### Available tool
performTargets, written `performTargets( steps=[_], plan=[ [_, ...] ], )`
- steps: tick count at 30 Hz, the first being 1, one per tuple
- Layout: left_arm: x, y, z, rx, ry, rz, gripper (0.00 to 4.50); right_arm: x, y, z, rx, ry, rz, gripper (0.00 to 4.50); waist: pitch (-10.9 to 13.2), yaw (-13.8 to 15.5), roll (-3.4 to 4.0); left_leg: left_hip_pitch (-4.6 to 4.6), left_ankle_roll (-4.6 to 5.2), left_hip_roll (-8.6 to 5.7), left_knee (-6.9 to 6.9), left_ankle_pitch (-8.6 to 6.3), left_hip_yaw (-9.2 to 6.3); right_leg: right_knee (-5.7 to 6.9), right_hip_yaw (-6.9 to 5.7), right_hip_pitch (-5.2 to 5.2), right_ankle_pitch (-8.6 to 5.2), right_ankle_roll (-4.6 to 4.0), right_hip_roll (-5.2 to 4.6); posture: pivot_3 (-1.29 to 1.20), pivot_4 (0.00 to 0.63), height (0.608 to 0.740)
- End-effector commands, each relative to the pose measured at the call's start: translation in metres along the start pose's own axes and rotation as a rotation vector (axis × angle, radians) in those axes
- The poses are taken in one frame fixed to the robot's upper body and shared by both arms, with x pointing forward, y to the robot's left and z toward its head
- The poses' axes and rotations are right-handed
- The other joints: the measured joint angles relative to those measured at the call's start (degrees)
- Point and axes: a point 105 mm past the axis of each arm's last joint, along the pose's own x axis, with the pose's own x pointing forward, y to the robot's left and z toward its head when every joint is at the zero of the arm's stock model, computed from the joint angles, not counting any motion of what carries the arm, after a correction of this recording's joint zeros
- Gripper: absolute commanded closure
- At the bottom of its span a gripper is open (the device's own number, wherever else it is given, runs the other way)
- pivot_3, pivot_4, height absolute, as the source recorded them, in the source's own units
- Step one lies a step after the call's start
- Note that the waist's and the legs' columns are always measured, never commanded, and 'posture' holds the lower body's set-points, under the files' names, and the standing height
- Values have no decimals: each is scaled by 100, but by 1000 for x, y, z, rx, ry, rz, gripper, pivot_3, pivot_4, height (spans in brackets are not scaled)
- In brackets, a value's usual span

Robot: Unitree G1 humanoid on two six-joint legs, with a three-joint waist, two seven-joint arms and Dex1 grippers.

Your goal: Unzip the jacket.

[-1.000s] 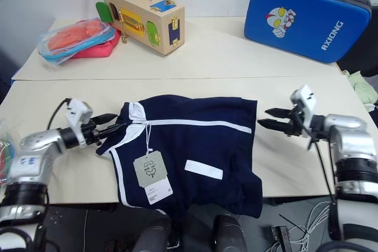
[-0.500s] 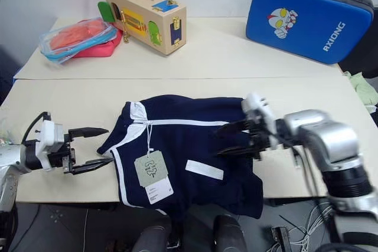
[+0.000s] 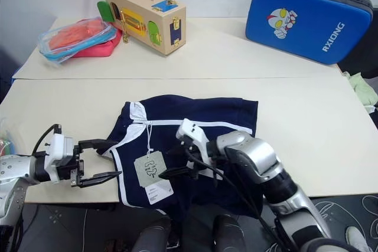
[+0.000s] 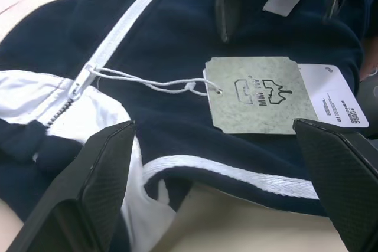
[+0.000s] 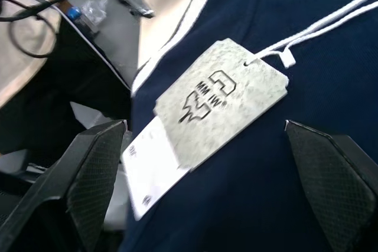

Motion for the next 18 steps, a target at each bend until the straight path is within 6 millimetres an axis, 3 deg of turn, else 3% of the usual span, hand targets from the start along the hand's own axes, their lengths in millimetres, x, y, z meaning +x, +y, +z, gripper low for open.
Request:
performTargets(
  steps=[1, 6, 9, 18],
  plan=[
    [-1, -3, 5, 29, -6, -3, 17, 8, -7, 3, -36, 11, -45, 0, 0, 1, 0, 0, 0, 0, 0, 0, 0, 0, 1, 0, 0, 0, 0, 0, 150, 740],
    [-2, -5, 4, 26, 3, -5, 17, 16, 2, -2, 5, 33, 21, 0, -1, 0, -1, 1, 0, 0, 0, 0, 0, 2, 1, 0, 0, 0, 0, 0, 150, 740],
    [-1, -6, 2, 24, 8, -3, 0, 27, 13, 0, 189, 23, 141, 560, -2, -17, -3, 2, 0, 0, -1, 0, 0, 3, 2, 0, 0, 0, 0, 0, 150, 740],
    [-1, -3, 1, 33, 16, 18, 0, 31, 12, -4, 294, 47, 207, 3530, -5, -15, -8, 3, -1, 3, -5, 0, 1, 4, 3, -3, -1, -2, 1, 0, 150, 740]
  ],
)
